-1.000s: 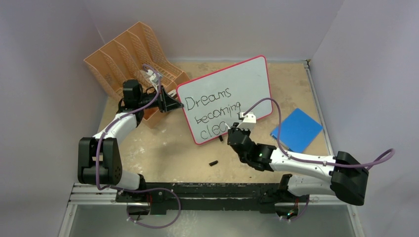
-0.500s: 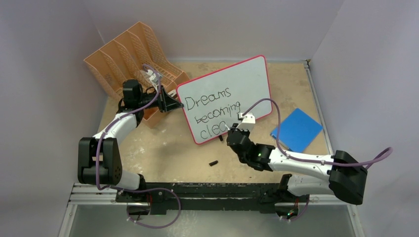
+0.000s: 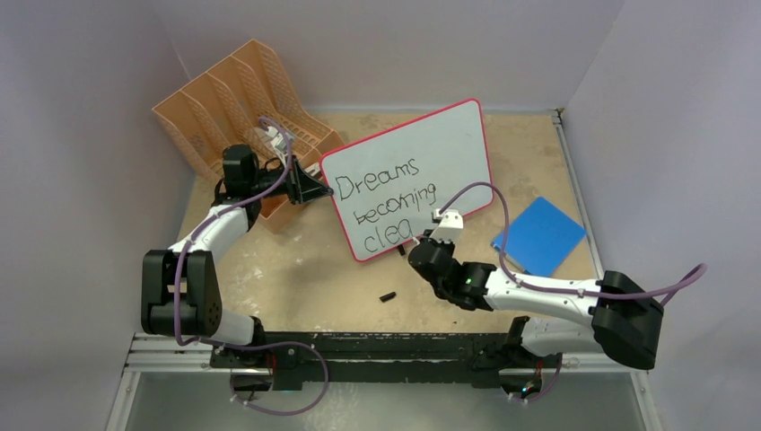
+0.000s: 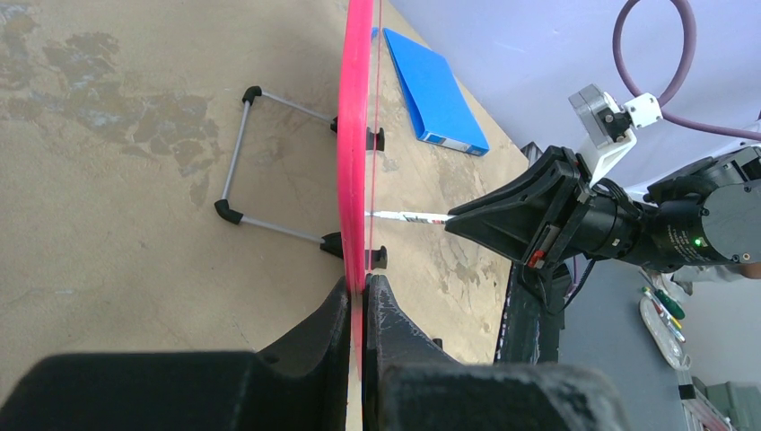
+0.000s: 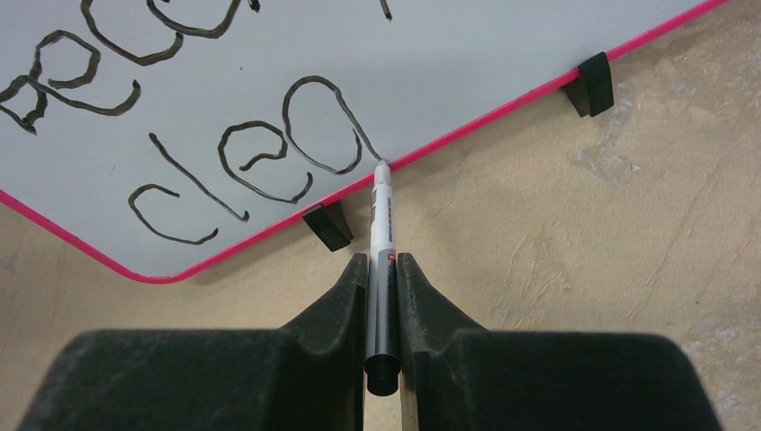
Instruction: Write a sentence on the whiteboard
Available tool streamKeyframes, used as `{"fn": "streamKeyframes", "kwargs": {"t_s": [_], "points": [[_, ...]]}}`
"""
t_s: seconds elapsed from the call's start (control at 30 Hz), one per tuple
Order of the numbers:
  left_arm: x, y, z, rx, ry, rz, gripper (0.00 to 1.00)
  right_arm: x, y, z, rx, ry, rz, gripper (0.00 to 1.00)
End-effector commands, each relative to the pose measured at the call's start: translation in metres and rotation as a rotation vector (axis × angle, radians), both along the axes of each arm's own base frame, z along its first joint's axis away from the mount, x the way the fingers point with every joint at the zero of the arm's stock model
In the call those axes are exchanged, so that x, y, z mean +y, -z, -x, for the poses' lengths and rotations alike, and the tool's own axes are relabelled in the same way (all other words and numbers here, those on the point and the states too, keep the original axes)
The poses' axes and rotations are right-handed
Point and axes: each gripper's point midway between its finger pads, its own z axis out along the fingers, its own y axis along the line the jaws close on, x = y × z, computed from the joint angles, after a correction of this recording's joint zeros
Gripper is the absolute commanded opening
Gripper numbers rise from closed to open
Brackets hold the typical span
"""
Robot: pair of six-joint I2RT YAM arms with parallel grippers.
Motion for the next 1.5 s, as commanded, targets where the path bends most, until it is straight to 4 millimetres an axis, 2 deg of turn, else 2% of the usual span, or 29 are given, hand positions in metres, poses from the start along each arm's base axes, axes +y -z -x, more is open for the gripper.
{"fn": "streamKeyframes", "kwargs": {"t_s": [0.0, 0.17, 0.3, 0.37, 0.8, 1.47], "points": [[0.002, -0.018, -0.004, -0.08, 0.003, -0.003, 0.0, -0.006, -0.005, -0.006, -0.014, 0.079, -0.022, 0.0], [0.002, -0.018, -0.004, -0.081, 0.004, -0.004, 0.0, -0.013, -0.02, -0.008, -0.059, 0.092, -0.045, 0.0], [0.003, -0.018, -0.004, -0.08, 0.002, -0.005, 0.0, -0.008, -0.04, -0.01, -0.118, 0.054, -0.1, 0.0], [0.003, -0.018, -0.004, -0.079, 0.001, -0.007, 0.0, -0.009, -0.043, -0.011, -0.131, 0.048, -0.094, 0.0], [0.002, -0.017, -0.004, -0.076, 0.003, -0.005, 0.0, -0.008, -0.053, -0.021, -0.176, 0.041, -0.1, 0.0], [0.002, -0.017, -0.004, -0.076, 0.006, -0.003, 0.0, -0.003, -0.046, -0.029, -0.162, 0.016, -0.097, 0.0]]}}
